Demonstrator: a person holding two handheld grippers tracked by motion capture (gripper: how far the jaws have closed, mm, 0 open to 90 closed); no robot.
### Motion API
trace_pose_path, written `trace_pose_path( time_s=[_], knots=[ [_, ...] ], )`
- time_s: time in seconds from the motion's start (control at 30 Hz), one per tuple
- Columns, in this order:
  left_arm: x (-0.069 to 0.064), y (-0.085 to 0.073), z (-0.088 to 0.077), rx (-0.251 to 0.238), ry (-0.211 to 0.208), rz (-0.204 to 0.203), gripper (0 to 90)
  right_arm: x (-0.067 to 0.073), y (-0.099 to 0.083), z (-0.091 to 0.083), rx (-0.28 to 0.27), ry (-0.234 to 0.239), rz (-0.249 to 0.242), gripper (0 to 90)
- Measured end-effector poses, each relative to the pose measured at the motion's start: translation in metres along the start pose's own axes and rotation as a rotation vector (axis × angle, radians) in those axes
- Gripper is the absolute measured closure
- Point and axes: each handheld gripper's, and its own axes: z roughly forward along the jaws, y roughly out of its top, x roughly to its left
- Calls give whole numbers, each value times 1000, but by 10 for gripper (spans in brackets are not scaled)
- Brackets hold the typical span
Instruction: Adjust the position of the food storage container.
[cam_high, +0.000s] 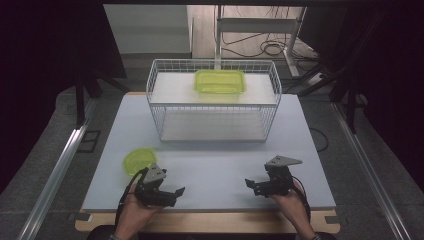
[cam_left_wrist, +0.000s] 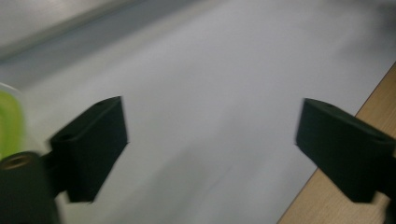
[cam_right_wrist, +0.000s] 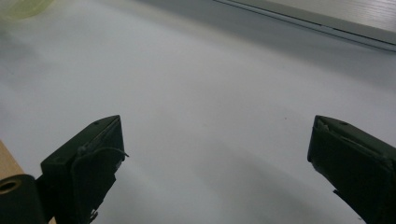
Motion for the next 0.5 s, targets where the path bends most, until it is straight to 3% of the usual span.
trace_pose_path(
  time_s=[0.2, 0.23, 0.3, 0.4, 0.5],
  knots=[
    [22, 8, -15, -18, 25, -32, 511, 1, -1, 1, 8, 3, 0, 43],
    [34, 9, -19, -18, 55, -51, 572, 1, -1, 2, 10, 5, 1, 44],
    [45, 10, -23, -23, 67, -74, 694, 1, -1, 2, 14, 4, -1, 45],
    [63, 12, -31, -21, 120, -82, 840, 0, -1, 3, 17, 3, 1, 46],
    [79, 10, -41, -31, 177, -110, 900, 0, -2, 4, 20, 5, 5, 47]
  ],
)
